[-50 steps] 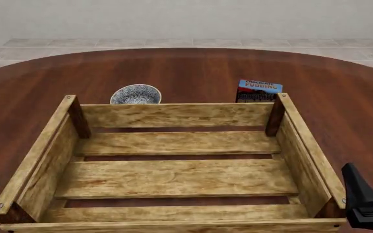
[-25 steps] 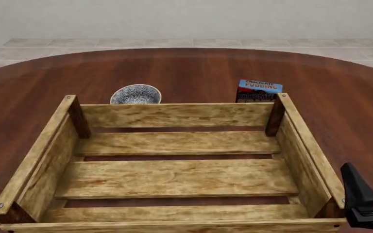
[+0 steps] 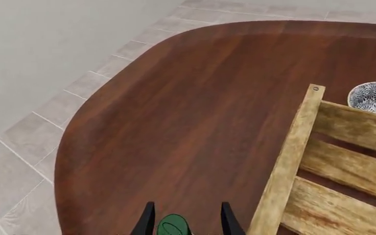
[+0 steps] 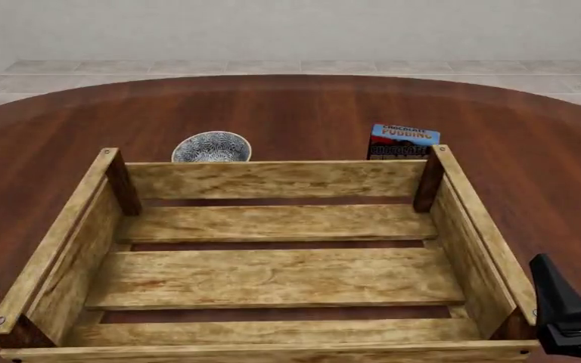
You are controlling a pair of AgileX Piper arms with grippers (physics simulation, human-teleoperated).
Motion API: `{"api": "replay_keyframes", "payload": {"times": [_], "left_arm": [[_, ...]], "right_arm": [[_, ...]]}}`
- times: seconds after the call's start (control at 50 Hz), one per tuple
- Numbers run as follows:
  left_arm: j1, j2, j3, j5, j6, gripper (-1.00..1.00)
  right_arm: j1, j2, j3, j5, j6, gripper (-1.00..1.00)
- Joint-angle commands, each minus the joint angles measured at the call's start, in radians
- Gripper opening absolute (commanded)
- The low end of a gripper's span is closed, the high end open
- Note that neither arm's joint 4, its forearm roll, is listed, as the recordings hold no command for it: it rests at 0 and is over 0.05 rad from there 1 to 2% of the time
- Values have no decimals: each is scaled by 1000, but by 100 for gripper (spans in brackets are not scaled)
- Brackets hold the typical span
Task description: Pick up the salad dressing and put it in the tray.
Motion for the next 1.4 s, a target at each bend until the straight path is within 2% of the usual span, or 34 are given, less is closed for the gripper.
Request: {"api": "replay_keyframes", "payload": {"times": [0.02,0.68,1.4], "left_arm": [[28,0,25,-15,16,100],[83,21,93,-56,10,100],[94,35,162,-73,10,100]], "right_arm": [[1,5,0,-3,0,100],[0,16,0,-10,-3,100],[-3,16,0,-12,1,100]]}}
